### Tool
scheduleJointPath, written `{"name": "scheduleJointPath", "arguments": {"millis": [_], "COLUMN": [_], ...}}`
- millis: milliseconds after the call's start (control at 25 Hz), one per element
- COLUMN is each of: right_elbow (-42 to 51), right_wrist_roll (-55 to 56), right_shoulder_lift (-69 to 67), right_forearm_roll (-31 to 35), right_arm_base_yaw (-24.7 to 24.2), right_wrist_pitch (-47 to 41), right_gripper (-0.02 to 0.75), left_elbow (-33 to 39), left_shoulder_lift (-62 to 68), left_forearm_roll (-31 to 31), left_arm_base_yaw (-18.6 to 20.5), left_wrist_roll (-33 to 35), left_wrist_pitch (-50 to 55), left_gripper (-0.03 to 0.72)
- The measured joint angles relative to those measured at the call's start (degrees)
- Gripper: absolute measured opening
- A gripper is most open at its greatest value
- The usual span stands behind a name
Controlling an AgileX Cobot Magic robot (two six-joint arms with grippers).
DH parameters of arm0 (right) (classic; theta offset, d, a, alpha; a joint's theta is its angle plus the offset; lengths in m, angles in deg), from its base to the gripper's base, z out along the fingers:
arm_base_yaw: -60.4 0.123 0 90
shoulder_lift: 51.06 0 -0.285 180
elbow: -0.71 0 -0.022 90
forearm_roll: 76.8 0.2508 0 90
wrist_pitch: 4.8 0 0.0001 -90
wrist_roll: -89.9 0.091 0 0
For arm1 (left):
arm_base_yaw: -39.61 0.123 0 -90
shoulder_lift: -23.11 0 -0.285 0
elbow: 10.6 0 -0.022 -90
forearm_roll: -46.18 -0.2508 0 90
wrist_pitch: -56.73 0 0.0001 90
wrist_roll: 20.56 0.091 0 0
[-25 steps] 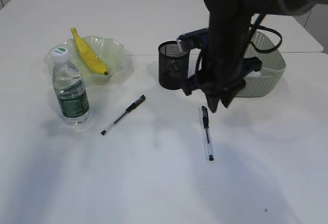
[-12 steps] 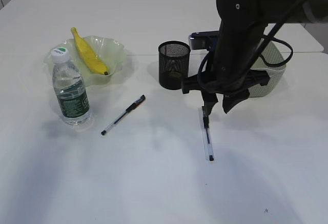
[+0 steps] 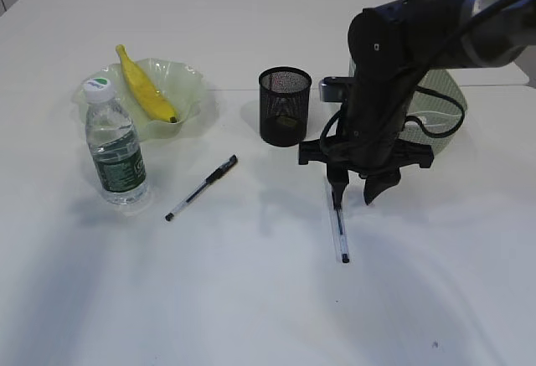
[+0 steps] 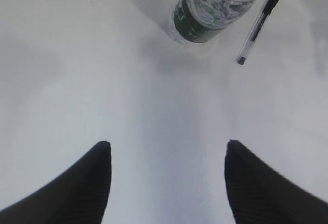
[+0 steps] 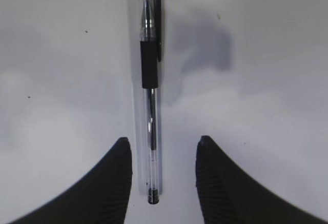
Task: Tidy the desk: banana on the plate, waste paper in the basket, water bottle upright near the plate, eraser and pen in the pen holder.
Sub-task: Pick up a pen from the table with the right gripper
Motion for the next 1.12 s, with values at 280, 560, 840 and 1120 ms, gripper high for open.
{"name": "scheduleJointPath", "arguments": {"millis": [280, 560, 840, 1120], "right_elbow": [-4.4, -12.6, -14.4, -14.4], "right_wrist_roll": [0.0, 0.0, 0.2, 0.5], "right_shoulder_lift": [-5.1, -10.6, -13.1, -13.3], "right_forearm_roll": [0.3, 0.3, -0.5, -1.4], "right_arm_base_yaw": [0.0, 0.0, -0.2, -1.9], "right_wrist_pitch": [-0.3, -4.0, -5.0, -5.3], "right_gripper": [0.316, 0.316, 0.316, 0.316], "left_elbow": [0.0, 0.0, 0.0, 0.0], "left_shoulder_lift": [0.0, 0.0, 0.0, 0.0], "left_forearm_roll": [0.2, 0.3, 0.3, 0.3], "left_arm_base_yaw": [0.0, 0.0, 0.0, 0.0], "left_wrist_roll": [0.0, 0.0, 0.0, 0.0], "left_wrist_pitch": [0.1, 0.1, 0.1, 0.1], "left_gripper": [0.489, 0.489, 0.489, 0.489]}}
